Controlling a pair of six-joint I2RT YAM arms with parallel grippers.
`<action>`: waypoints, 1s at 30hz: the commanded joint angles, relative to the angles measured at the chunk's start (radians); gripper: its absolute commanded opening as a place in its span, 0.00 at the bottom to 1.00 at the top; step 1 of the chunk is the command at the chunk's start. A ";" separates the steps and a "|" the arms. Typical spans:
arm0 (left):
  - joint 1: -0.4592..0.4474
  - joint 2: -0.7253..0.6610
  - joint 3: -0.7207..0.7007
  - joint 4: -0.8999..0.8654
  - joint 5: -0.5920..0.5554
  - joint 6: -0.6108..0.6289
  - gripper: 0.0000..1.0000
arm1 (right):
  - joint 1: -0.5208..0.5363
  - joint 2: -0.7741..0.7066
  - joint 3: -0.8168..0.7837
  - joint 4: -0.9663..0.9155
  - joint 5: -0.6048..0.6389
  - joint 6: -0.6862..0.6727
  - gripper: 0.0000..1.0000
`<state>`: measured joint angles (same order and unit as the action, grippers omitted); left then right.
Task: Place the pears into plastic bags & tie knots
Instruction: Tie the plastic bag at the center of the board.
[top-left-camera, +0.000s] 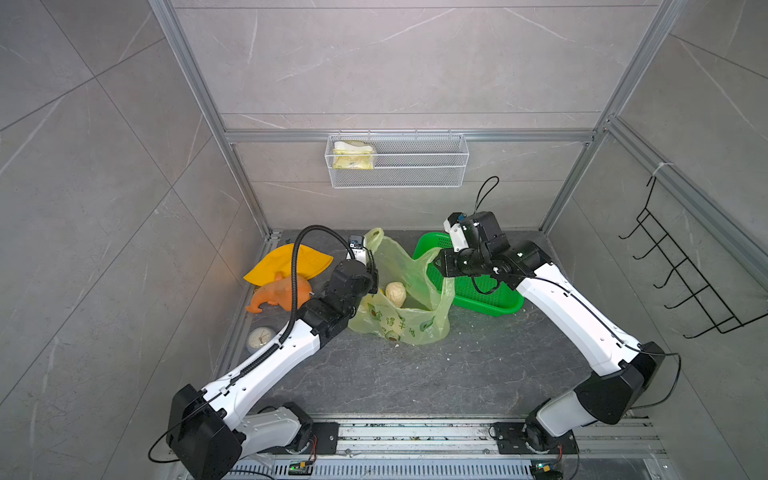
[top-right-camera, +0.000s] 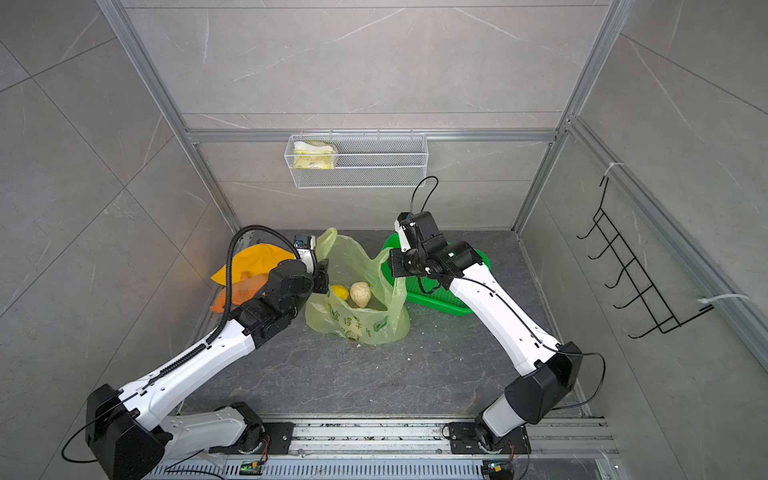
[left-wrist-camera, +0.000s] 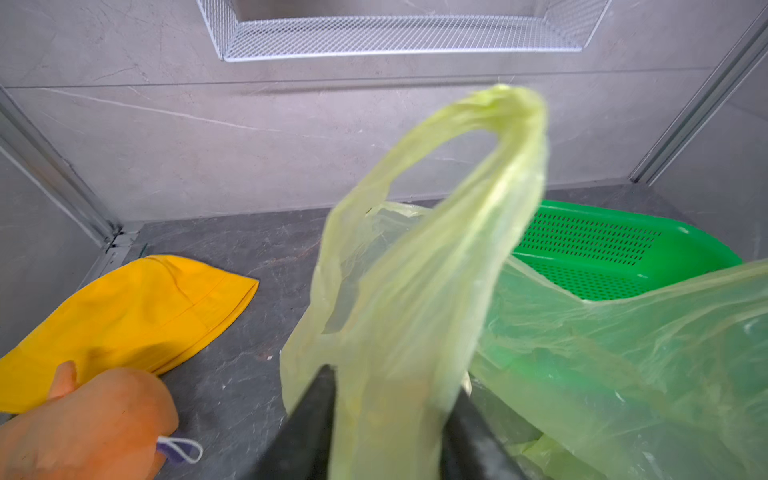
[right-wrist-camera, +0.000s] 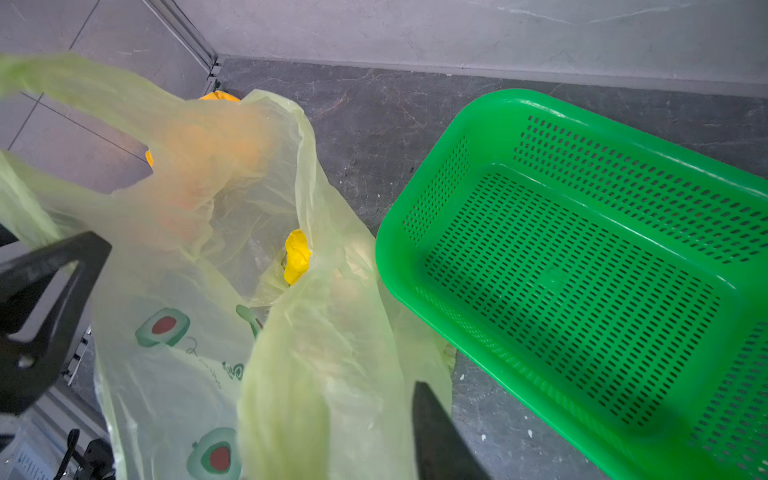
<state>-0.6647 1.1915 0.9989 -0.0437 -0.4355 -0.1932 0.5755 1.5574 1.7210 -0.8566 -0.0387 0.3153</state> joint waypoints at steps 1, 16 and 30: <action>0.001 -0.076 -0.047 0.118 0.111 -0.028 0.00 | 0.000 -0.066 0.133 -0.027 -0.083 -0.010 0.66; -0.003 -0.201 -0.117 0.154 0.177 -0.171 0.00 | 0.130 0.194 0.378 0.175 -0.265 -0.061 0.86; -0.004 -0.176 -0.107 0.153 0.196 -0.174 0.00 | 0.164 0.233 0.245 0.329 -0.292 0.026 0.86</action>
<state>-0.6632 1.0176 0.8818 0.0551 -0.2523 -0.3595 0.7319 1.7809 1.9800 -0.5739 -0.3149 0.3218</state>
